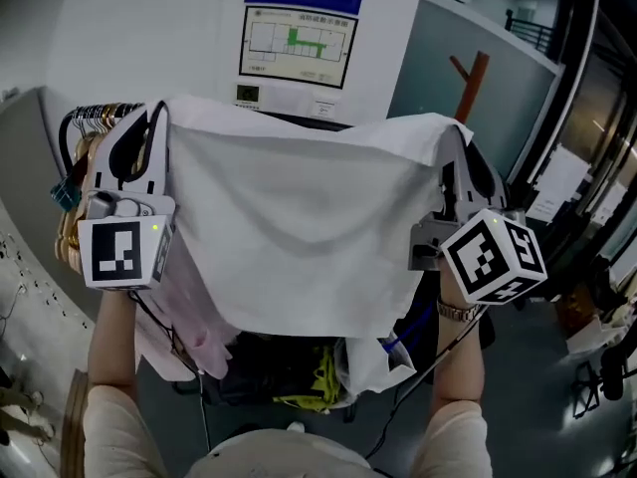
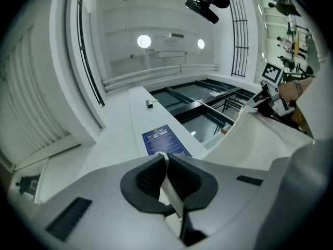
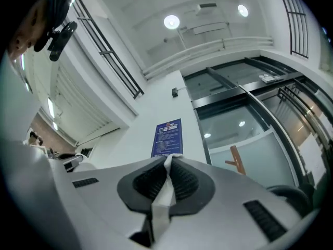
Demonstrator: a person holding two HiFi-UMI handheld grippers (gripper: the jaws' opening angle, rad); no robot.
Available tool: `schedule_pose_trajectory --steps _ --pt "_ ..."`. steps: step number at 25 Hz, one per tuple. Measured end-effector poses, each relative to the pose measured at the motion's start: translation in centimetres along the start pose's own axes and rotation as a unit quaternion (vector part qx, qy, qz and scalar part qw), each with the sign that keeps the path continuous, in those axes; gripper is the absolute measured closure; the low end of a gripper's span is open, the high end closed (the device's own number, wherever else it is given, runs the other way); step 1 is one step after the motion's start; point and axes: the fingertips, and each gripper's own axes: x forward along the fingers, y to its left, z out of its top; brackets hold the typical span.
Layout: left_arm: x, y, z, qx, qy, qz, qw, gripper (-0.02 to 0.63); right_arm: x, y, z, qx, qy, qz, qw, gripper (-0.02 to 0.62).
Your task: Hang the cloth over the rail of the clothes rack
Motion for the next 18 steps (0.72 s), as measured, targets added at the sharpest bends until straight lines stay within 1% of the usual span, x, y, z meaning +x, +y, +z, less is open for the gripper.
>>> schedule_pose_trajectory --steps 3,4,7,9,13,15,18 --pt "2.0 0.3 0.6 0.053 0.006 0.026 0.9983 0.589 2.0 -1.0 1.6 -0.017 -0.012 0.01 1.0 0.568" --pt "2.7 0.4 0.6 0.064 0.009 0.029 0.9975 0.589 2.6 -1.2 1.9 -0.015 -0.015 0.011 1.0 0.568" --pt "4.9 1.2 0.6 0.069 0.019 0.029 0.997 0.589 4.1 -1.7 2.2 -0.009 -0.016 0.013 1.0 0.568" --pt "6.4 1.7 0.7 0.073 0.022 0.03 0.9966 0.588 5.0 -1.8 2.4 -0.027 -0.014 0.013 0.999 0.566" --pt "9.7 2.9 0.9 0.106 0.023 0.034 0.9935 0.588 7.7 -2.0 3.4 -0.066 -0.015 0.007 0.998 0.566" --pt "11.5 3.3 0.9 0.111 0.022 0.031 0.9931 0.588 9.3 -2.2 4.0 -0.084 -0.018 -0.001 0.996 0.566" --pt "13.7 3.8 0.4 0.123 0.024 0.028 0.9917 0.588 11.6 -2.7 4.1 -0.093 -0.017 -0.009 0.995 0.566"
